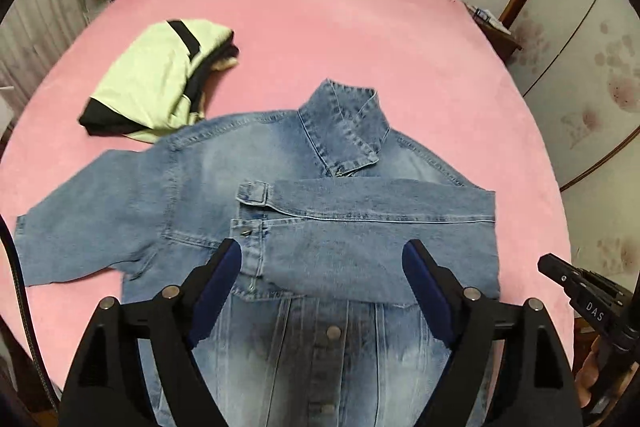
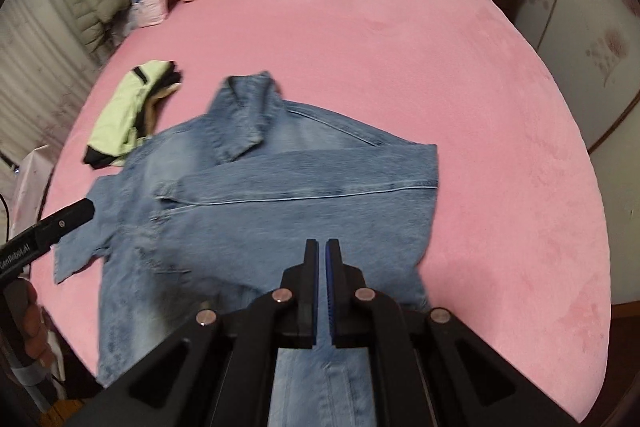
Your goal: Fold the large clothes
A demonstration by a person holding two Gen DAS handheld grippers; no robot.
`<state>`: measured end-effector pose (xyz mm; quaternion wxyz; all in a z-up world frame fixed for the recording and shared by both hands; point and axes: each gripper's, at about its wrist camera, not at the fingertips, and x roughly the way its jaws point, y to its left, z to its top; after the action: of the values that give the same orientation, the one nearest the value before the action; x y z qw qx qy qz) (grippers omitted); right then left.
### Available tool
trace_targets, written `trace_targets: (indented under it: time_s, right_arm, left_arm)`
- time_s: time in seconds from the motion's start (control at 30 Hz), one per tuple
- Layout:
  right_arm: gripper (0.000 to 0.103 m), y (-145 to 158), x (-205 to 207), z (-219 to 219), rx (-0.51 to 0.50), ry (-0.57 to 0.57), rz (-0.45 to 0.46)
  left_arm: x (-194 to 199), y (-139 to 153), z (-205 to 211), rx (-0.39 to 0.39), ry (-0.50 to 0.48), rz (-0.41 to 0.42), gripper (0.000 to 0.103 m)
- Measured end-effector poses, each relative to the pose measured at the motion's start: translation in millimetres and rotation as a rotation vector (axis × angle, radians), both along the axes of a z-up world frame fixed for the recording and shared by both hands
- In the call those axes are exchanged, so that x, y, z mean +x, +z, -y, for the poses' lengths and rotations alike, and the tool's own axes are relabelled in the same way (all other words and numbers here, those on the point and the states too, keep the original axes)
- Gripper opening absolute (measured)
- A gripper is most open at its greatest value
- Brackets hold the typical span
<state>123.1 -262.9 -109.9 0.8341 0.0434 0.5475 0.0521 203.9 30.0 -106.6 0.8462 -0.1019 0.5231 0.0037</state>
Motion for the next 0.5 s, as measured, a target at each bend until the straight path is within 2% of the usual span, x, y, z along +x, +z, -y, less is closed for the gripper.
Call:
trace_targets:
  time_s: [0.13,0.3,0.43,0.5]
  right_arm:
    - [0.003,31,-15,-17,0.006,0.030,0.029]
    - [0.005,60,-34,-38,0.023,0.098,0.062]
    - [0.006,75,-47,-56,0.034,0.152,0.087]
    - [0.006,82,-54,-66,0.048,0.178,0.105]
  left_arm:
    - [-23,28,-8,-0.002,0.029,0.006,0.082]
    - [-50,68,-20,0.013,0.057,0.056,0.082]
    - [-72,98,-38,0.065,0.103,0.089,0.092]
    - [-85,110,-52,0.075,0.131,0.113,0.092]
